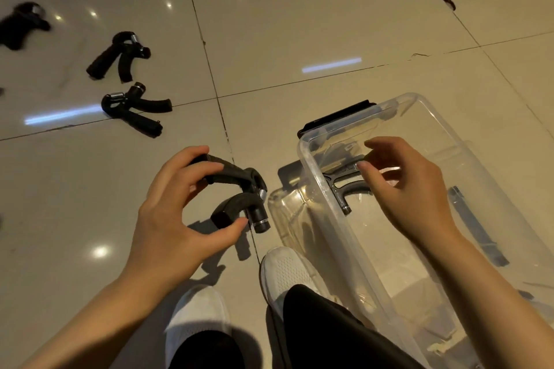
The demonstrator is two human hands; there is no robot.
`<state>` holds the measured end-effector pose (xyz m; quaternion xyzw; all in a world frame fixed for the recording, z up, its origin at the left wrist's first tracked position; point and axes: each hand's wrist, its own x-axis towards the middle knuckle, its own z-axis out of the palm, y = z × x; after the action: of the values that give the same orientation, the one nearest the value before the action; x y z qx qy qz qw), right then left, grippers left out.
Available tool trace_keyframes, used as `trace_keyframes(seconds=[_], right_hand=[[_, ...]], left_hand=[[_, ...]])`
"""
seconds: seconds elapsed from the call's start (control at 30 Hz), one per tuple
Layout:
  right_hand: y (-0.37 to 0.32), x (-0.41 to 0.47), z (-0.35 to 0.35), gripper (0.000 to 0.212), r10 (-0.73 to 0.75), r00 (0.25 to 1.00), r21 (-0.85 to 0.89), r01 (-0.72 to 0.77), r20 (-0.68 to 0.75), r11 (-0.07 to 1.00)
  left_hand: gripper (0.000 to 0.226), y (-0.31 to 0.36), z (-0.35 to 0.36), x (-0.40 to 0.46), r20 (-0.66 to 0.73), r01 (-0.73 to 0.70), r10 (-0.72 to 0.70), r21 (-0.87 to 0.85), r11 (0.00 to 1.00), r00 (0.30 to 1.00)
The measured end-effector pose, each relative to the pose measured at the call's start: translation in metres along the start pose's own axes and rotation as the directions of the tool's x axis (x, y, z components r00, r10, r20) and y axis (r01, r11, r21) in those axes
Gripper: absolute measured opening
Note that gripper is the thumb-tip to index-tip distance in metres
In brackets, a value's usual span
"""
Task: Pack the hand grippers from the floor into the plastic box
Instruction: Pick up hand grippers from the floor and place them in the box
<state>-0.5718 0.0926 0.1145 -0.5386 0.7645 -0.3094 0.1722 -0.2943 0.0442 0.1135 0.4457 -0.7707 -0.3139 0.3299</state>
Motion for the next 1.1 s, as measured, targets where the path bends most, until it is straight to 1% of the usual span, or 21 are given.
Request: trace_keyframes(seconds=[0.07,0.13,0.2,0.3,0.37,0.43,0.53,0.57,0.63,0.7,0.73,0.8,0.83,0.9,0.97,1.0,1.07,1.1], right_hand=[[-0.031,-0.004,0.0,0.026,-0.187,0.981,0.077,0.183,0.041,0.98],[-0.054,-0.01,0.005,0.032,-0.342,0.931,0.101,0.331,0.125,0.938],[-0.065,-0.014,0.012,0.042,-0.407,0.896,0.111,0.393,0.177,0.913],[-0.065,-0.015,0.017,0.051,-0.38,0.909,0.116,0.364,0.169,0.924],[-0.061,-0.016,0.016,0.051,-0.355,0.927,0.09,0.346,0.122,0.934],[-0.06,-0.017,0.015,0.048,-0.333,0.941,0.059,0.33,0.056,0.942],[-0.064,-0.02,0.011,0.04,-0.283,0.959,0.052,0.284,-0.028,0.957],[-0.065,-0.02,0.007,0.035,-0.273,0.96,0.054,0.277,-0.064,0.959],[-0.066,-0.015,-0.005,0.025,-0.223,0.961,0.09,0.239,-0.161,0.967],[-0.059,-0.006,-0.025,0.023,-0.158,0.951,0.121,0.195,-0.265,0.973],[-0.055,-0.002,-0.036,0.024,-0.146,0.941,0.094,0.183,-0.306,0.979],[-0.042,0.004,-0.056,0.026,-0.169,0.921,-0.038,0.167,-0.351,0.985],[-0.035,0.004,-0.064,0.026,-0.184,0.916,-0.116,0.152,-0.356,0.982],[-0.02,0.001,-0.072,0.025,-0.199,0.919,-0.251,0.115,-0.34,0.961],[-0.007,-0.003,-0.073,0.026,-0.187,0.938,-0.369,0.071,-0.291,0.927],[-0.003,-0.003,-0.072,0.024,-0.172,0.955,-0.441,0.05,-0.242,0.896],[0.003,-0.004,-0.065,0.022,-0.084,0.993,-0.592,0.016,-0.088,0.806],[0.006,-0.004,-0.06,0.021,-0.024,1.0,-0.64,0.023,0.007,0.768]], left_hand=[[0.064,0.01,-0.003,0.002,-0.051,-0.057,0.057,0.007,0.998,0.997],[0.065,0.021,-0.005,0.005,-0.109,-0.1,0.097,-0.019,0.995,0.989],[0.067,0.032,-0.01,0.008,-0.177,-0.106,0.093,-0.067,0.992,0.98],[0.066,0.042,-0.014,0.013,-0.229,-0.107,0.065,-0.172,0.979,0.971],[0.064,0.045,-0.013,0.017,-0.235,-0.078,0.023,-0.227,0.971,0.972],[0.061,0.046,-0.009,0.02,-0.239,-0.038,-0.032,-0.286,0.958,0.971],[0.062,0.051,0.0,0.025,-0.237,-0.028,-0.058,-0.343,0.939,0.97],[0.064,0.053,0.003,0.028,-0.221,-0.021,-0.067,-0.372,0.928,0.973],[0.07,0.056,0.009,0.035,-0.139,0.023,-0.091,-0.424,0.906,0.986],[0.078,0.059,0.018,0.042,-0.001,0.044,-0.048,-0.362,0.931,0.999],[0.083,0.06,0.025,0.043,0.081,0.032,-0.008,-0.3,0.953,0.997],[0.094,0.061,0.042,0.041,0.246,-0.011,0.053,-0.168,0.986,0.968],[0.096,0.059,0.051,0.038,0.32,-0.032,0.06,-0.092,0.995,0.945],[0.092,0.049,0.069,0.032,0.416,-0.113,0.047,0.137,0.984,0.908],[0.088,0.036,0.083,0.028,0.455,-0.241,0.058,0.355,0.903,0.888],[0.087,0.032,0.088,0.027,0.484,-0.273,0.045,0.413,0.869,0.874],[0.086,0.026,0.094,0.026,0.523,-0.301,0.024,0.453,0.839,0.852],[0.086,0.024,0.096,0.026,0.529,-0.316,0.032,0.456,0.832,0.848]])
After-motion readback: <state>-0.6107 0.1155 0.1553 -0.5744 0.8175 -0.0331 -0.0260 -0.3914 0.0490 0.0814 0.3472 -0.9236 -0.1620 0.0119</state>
